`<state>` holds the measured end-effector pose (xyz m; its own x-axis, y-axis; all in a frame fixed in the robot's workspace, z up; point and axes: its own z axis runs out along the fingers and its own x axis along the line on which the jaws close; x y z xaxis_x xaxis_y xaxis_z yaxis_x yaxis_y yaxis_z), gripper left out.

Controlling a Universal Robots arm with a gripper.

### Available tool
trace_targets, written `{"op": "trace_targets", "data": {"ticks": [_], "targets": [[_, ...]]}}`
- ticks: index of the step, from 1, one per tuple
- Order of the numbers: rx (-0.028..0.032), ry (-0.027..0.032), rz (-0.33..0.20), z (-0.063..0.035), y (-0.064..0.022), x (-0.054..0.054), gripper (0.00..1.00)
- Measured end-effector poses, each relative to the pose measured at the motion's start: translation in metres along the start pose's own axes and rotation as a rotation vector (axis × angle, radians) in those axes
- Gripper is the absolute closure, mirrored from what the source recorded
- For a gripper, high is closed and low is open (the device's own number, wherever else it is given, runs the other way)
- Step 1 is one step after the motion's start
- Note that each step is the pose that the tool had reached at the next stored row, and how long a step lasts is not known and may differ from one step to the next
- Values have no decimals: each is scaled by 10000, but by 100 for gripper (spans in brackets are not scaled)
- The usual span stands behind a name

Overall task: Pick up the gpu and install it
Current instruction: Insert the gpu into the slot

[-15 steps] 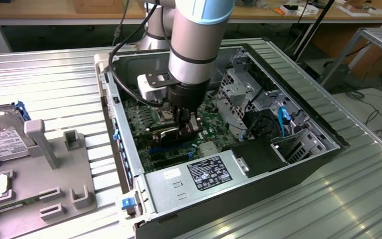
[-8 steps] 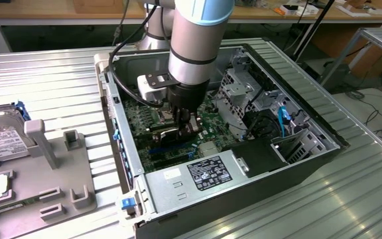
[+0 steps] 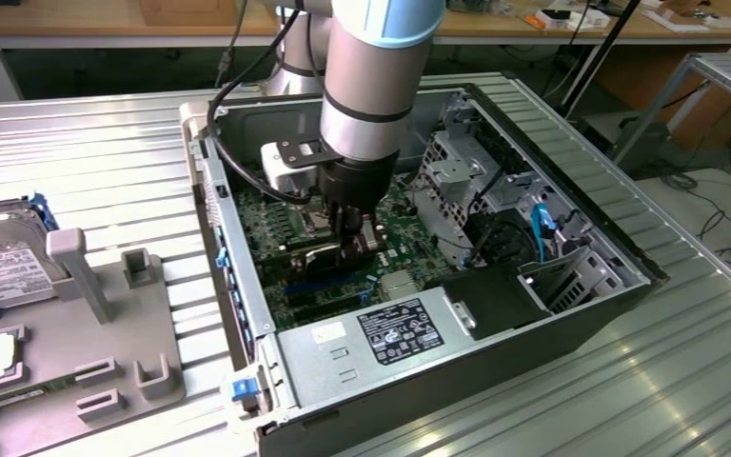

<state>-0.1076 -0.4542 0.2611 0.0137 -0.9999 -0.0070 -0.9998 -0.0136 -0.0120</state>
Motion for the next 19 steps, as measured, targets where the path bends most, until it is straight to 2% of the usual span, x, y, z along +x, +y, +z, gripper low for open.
{"op": "trace_targets", "data": {"ticks": [19], "targets": [[2,0,0,35,0,4,73]]}}
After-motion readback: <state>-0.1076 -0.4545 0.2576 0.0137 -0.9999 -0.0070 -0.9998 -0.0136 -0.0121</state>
